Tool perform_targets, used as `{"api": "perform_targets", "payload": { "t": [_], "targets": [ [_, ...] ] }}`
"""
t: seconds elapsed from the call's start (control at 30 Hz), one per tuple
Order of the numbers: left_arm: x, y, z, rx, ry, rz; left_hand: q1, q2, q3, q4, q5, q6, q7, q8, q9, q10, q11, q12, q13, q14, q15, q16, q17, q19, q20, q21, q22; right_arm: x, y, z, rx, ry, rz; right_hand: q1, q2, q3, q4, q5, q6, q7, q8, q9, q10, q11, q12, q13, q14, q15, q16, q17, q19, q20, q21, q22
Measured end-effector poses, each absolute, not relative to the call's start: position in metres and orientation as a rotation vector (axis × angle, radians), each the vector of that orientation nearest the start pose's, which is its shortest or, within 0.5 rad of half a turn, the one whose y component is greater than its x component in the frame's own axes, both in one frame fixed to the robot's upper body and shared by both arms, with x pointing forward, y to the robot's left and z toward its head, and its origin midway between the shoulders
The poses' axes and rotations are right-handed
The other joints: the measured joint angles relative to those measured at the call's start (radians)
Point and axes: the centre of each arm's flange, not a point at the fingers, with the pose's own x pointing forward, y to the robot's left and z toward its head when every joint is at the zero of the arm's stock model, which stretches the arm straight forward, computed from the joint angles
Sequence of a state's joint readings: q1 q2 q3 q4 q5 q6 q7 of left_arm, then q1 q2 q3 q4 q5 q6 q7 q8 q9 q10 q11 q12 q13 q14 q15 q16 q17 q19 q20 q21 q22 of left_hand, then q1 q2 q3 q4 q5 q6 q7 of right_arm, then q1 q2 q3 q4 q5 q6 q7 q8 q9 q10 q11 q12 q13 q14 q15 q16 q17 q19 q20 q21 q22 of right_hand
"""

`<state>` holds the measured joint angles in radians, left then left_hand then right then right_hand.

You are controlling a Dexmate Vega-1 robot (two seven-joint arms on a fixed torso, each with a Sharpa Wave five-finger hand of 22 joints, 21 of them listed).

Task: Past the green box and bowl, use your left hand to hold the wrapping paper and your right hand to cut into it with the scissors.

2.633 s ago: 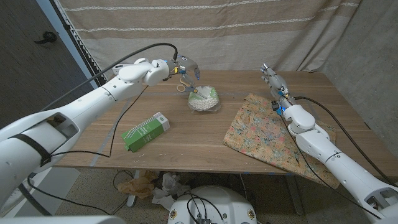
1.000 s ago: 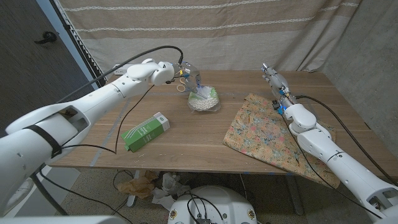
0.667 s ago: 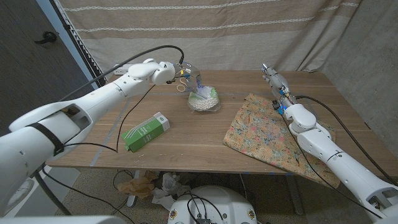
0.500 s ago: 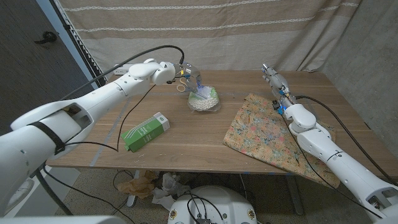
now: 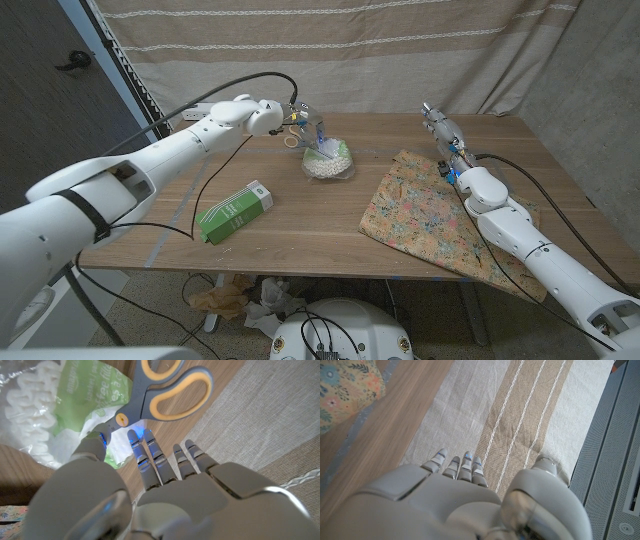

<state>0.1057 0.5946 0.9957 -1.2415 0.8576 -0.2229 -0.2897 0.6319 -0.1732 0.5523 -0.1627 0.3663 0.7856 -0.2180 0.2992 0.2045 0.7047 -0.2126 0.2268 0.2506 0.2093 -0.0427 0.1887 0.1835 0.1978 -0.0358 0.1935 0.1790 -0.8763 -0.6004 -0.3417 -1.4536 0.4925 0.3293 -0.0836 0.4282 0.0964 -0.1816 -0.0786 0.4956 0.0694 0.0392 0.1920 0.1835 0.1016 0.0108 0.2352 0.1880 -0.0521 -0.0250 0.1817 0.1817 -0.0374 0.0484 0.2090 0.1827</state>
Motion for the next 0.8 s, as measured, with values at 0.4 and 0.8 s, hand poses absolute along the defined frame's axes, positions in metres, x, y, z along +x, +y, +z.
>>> {"api": "perform_targets", "payload": {
  "t": [0.4, 0.8],
  "targets": [
    [0.6795, 0.1382, 0.1379, 2.135, -0.651, -0.217, -0.016, 0.0, -0.007, 0.007, 0.005, 0.026, 0.001, 0.0, 0.0, 0.026, 0.0, 0.001, -0.006, 0.016, 0.002, 0.004, 0.0, 0.0, 0.0, 0.0, 0.0, 0.6147, -0.3039, 0.0139, -0.136, -0.74, 0.117, 0.0, 0.0, 0.0, 0.0, 0.0, 0.0, 0.0, 0.0, 0.0, 0.0, 0.0, 0.0, 0.0, 0.0, 0.0, 0.0, 0.0, 0.0, 0.0, 0.0, 0.001],
    [0.68, 0.1367, 0.135, 2.166, -0.652, -0.199, -0.022, 0.004, -0.011, 0.005, 0.012, 0.082, -0.001, 0.001, -0.005, 0.084, -0.002, 0.022, 0.003, 0.063, 0.002, 0.02, 0.005, 0.0, 0.0, 0.007, 0.0, 0.6134, -0.3044, 0.011, -0.134, -0.737, 0.113, 0.0, 0.0, 0.0, 0.0, 0.0, 0.0, 0.0, 0.0, 0.0, 0.0, 0.0, 0.0, 0.0, 0.0, 0.0, 0.0, 0.0, 0.0, 0.0, 0.0, 0.001]
  ]
}}
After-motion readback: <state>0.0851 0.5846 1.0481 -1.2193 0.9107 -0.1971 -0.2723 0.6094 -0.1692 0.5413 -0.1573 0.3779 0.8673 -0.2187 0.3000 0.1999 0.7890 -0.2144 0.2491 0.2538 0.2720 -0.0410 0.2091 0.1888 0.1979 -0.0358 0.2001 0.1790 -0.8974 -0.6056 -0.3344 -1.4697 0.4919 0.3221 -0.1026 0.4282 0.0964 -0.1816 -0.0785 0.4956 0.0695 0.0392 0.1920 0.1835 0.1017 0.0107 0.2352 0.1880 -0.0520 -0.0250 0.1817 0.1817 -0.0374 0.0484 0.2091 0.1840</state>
